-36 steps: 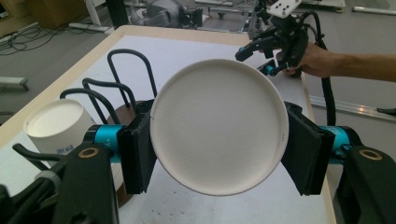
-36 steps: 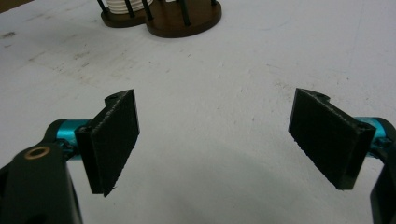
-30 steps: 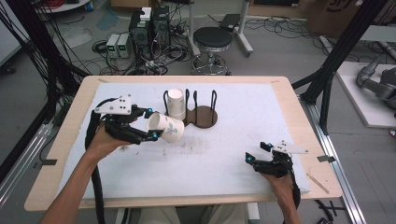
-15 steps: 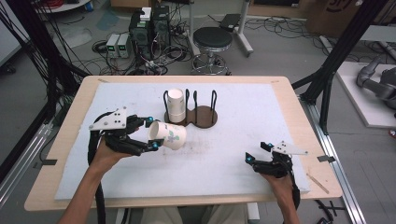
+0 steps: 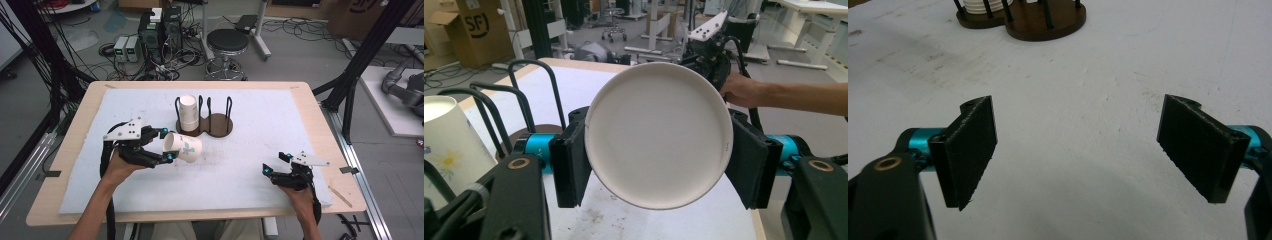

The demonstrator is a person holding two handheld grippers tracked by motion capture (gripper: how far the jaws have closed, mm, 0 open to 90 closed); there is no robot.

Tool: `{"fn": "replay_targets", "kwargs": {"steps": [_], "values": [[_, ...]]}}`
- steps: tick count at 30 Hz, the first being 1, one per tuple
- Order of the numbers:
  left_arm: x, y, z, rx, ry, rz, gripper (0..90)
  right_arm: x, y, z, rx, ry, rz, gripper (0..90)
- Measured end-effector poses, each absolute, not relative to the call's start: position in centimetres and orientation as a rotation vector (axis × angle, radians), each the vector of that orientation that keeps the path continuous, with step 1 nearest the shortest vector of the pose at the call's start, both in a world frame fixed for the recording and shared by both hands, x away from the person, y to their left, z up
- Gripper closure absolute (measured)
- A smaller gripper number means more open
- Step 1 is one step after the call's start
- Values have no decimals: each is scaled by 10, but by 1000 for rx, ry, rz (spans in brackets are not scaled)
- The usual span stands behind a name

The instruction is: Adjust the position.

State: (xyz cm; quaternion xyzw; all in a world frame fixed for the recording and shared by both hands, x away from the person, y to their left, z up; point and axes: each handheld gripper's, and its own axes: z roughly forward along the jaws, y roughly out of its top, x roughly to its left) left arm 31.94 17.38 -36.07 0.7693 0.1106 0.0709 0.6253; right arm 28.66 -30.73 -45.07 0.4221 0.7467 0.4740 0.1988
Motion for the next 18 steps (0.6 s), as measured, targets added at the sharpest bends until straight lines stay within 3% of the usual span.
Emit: {"fn": "replay_targets", "kwargs": {"steps": [18], "values": [[321,180,-362,1770,259,155,352,288,-307,-451,1195,2109,1317,165]]}}
